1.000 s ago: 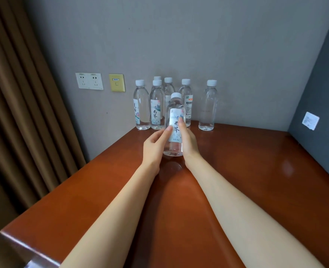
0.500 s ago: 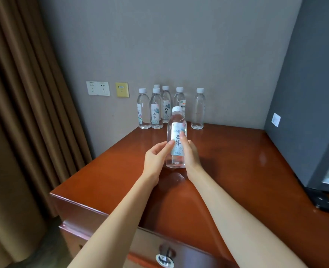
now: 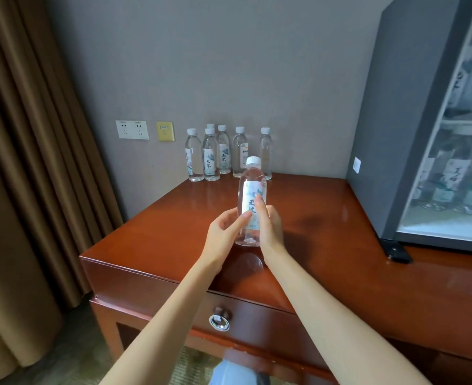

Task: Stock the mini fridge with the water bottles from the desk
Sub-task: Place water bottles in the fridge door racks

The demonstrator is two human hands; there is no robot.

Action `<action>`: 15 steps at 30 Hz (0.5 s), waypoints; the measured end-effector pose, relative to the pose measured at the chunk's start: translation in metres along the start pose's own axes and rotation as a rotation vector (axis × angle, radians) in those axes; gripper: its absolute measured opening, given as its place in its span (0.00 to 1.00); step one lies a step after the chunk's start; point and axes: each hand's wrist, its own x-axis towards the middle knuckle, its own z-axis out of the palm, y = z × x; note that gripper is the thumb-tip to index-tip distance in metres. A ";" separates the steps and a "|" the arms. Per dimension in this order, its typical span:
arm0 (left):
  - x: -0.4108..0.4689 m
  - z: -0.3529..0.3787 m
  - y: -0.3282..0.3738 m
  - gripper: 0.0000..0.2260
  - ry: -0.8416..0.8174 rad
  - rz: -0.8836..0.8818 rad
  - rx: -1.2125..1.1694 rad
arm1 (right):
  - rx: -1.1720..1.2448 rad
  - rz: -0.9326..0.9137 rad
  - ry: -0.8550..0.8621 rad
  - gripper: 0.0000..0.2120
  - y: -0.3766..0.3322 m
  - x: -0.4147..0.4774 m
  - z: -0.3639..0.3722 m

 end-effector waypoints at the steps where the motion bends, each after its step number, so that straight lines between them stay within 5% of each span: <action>1: -0.005 0.003 0.000 0.13 -0.020 0.012 -0.007 | 0.008 -0.006 0.012 0.17 -0.002 -0.004 -0.002; 15: -0.056 0.040 -0.008 0.12 -0.006 0.050 -0.109 | 0.025 -0.063 0.023 0.24 -0.018 -0.058 -0.050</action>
